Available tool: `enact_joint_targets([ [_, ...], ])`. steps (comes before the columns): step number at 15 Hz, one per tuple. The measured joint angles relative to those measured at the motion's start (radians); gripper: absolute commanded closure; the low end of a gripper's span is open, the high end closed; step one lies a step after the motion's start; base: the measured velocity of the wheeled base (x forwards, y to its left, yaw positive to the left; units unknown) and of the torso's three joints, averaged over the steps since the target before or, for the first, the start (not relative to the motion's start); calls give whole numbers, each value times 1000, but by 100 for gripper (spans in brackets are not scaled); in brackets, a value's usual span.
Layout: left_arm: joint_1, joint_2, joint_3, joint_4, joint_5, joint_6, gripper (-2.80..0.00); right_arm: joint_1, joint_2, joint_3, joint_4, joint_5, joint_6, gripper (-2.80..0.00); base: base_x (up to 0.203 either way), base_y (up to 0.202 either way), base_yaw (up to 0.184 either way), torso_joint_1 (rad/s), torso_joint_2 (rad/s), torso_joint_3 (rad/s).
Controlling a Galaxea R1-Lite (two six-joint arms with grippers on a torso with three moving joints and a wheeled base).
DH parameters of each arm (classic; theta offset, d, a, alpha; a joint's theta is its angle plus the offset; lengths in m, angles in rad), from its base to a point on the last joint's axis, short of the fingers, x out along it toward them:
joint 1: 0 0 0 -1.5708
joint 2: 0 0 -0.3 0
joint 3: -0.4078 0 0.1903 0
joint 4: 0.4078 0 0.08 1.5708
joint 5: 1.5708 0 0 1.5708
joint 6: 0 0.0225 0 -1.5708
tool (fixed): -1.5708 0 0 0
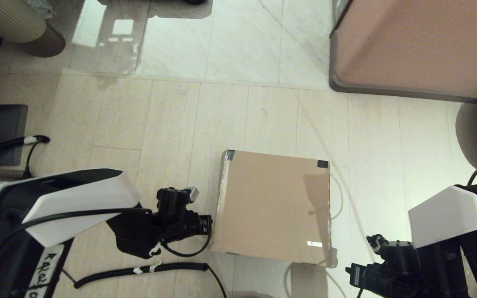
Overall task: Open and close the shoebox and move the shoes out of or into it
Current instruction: Open the shoe box
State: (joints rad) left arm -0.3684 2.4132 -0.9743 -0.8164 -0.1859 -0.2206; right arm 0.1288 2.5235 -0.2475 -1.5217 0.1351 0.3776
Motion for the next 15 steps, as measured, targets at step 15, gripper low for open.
enact_joint_targets([
  [15,-18,9,-23,20,58,-17,0,33,-122,-351,359,-43,40,0,0,0,0,0,0,0],
])
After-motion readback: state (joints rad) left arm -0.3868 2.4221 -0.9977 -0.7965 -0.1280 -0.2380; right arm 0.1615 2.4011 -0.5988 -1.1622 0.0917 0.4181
